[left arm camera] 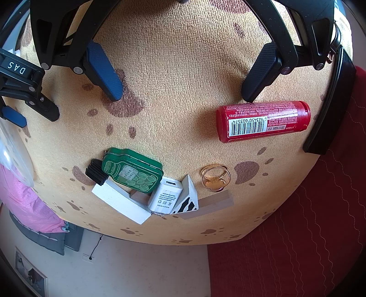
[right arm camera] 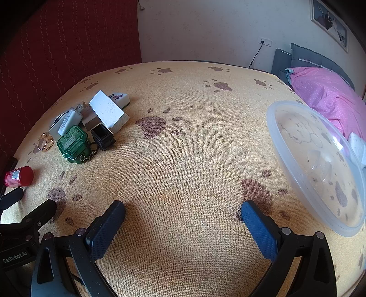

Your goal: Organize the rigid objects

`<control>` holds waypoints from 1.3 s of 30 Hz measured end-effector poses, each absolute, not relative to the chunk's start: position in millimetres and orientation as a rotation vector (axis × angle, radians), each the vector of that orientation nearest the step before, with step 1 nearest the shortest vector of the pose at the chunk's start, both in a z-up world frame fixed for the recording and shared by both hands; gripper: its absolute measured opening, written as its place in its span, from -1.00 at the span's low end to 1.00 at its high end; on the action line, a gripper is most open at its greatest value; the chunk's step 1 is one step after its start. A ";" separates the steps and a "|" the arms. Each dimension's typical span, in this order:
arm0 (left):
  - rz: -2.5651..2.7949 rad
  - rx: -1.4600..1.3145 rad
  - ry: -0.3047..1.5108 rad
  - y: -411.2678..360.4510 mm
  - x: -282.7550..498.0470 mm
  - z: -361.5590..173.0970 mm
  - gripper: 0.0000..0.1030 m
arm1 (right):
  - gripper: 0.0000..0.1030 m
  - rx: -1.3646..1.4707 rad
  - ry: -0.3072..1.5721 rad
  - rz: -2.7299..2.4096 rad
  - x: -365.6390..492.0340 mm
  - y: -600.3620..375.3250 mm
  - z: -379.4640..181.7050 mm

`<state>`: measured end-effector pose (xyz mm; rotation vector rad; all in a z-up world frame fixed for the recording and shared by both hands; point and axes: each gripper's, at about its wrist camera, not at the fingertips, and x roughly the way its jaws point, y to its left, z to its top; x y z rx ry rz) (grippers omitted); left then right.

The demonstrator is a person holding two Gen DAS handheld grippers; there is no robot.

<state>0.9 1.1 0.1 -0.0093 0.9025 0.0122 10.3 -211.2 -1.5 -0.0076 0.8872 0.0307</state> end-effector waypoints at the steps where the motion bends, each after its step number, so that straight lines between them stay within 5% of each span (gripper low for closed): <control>1: 0.012 -0.009 0.902 1.2 0.9 0.1 1.00 | 1.00 -0.007 0.887 0.031 10.1 -211.5 -1.3; 39: 0.122 -0.073 0.820 67.6 -9.2 22.4 1.00 | 1.00 -0.038 0.905 0.109 6.4 -215.2 0.6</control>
